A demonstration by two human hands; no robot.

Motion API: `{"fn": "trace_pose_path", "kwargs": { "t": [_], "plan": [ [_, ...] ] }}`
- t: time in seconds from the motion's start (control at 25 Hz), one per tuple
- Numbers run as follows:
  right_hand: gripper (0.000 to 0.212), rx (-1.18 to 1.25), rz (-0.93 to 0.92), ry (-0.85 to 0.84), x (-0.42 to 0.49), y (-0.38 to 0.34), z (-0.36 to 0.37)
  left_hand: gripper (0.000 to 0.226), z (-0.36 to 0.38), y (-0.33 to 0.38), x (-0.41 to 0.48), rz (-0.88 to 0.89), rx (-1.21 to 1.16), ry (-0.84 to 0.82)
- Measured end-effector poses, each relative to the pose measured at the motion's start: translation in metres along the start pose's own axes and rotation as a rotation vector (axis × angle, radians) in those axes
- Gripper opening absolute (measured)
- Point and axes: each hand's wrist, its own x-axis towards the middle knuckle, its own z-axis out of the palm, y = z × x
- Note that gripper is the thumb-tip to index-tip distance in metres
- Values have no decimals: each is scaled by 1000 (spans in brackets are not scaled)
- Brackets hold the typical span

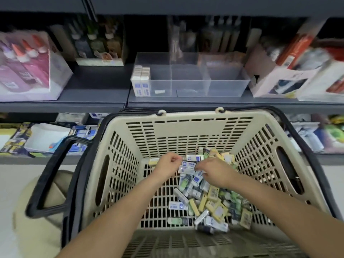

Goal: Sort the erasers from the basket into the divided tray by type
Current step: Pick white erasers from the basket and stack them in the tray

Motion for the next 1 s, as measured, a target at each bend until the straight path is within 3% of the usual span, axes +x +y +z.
{"fn": "trace_pose_path", "kwargs": {
  "t": [0.12,0.24,0.52,0.8,1.0],
  "plan": [
    [42,-268,-105,7,11,-4,15,13,2,-13,0,-74,111,-90],
    [40,-272,-90,-54,17,-1,12,15,4,-19,-1,-136,172,-222],
    [35,-381,-85,-49,17,11,13,16,10,-19,-3,-113,237,-337],
    [41,-78,23,-9,17,11,10,33,9,-20,-1,-216,-56,-319],
    [13,296,59,114,13,-10,-2,16,12,-13,3,-157,-482,-147]
  ]
}}
